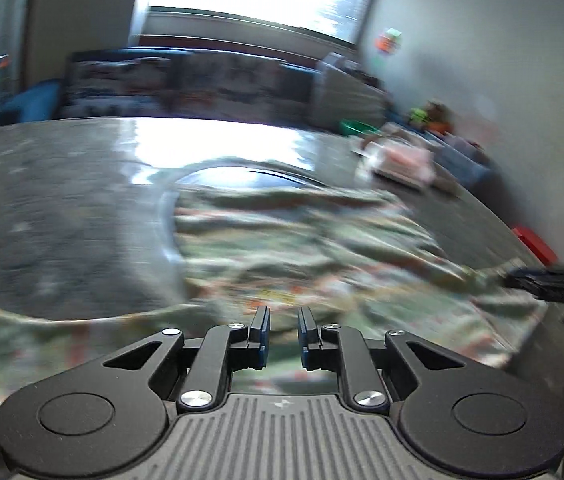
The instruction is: Fold clothes
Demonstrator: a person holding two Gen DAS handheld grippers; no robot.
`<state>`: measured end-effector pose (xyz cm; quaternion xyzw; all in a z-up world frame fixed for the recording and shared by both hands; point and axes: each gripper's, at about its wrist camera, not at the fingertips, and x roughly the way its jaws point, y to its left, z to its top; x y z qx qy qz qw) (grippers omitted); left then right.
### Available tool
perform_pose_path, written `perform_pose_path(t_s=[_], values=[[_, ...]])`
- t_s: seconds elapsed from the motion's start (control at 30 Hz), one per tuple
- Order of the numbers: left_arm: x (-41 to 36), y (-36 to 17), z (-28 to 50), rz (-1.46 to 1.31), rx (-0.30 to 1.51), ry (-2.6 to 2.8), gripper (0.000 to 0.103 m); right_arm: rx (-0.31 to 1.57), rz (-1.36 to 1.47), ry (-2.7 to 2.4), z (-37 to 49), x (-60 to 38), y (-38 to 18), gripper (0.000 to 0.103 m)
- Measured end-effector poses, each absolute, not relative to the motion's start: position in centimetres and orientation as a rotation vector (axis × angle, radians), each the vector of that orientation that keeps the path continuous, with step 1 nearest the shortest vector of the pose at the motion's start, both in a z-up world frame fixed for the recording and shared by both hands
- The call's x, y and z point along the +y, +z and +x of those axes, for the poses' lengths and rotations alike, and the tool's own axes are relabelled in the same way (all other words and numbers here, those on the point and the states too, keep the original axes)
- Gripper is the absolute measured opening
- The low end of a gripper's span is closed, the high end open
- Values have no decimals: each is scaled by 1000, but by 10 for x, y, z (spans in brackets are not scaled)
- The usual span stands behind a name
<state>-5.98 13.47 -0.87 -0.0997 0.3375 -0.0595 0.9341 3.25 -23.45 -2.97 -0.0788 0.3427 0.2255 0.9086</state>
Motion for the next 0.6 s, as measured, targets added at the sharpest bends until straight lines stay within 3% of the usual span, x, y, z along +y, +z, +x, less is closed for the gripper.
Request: perform_pose_path(t_s=[0.33,0.6], values=[[81,-29,-66,-145,746,-305,15,719,-321,857,-19,-134,-38,33],[72,-38,-73,-114,785,-377,15,739,-416,924,-40,-127,-39,33]])
